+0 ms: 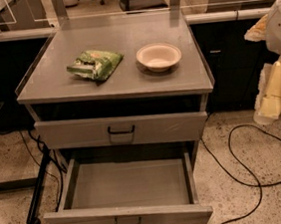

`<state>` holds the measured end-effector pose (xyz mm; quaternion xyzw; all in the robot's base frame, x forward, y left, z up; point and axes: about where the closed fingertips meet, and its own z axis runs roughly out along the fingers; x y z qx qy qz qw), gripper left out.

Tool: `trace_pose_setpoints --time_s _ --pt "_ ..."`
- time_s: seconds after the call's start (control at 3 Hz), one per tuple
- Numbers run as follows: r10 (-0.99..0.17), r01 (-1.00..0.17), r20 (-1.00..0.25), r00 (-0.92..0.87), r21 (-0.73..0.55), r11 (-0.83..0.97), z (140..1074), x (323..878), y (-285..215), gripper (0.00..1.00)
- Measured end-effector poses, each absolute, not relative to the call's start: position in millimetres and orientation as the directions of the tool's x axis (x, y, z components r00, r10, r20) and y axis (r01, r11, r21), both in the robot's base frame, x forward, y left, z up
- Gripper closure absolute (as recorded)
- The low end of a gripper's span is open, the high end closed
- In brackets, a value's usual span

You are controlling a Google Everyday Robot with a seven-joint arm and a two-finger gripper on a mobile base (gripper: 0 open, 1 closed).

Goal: Close middle drawer

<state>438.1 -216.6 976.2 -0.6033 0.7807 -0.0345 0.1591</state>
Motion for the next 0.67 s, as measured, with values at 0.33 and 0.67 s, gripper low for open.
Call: trace_pose_setpoints --time_s 0.33,0.67 --pt "-0.953 -0.931 -0.207 -0.221 -0.246 0.270 976.2 438.1 -216.6 0.00" --pt "-0.953 -0.931 -0.207 -0.221 -0.246 0.270 976.3 438.2 -216.6 0.15"
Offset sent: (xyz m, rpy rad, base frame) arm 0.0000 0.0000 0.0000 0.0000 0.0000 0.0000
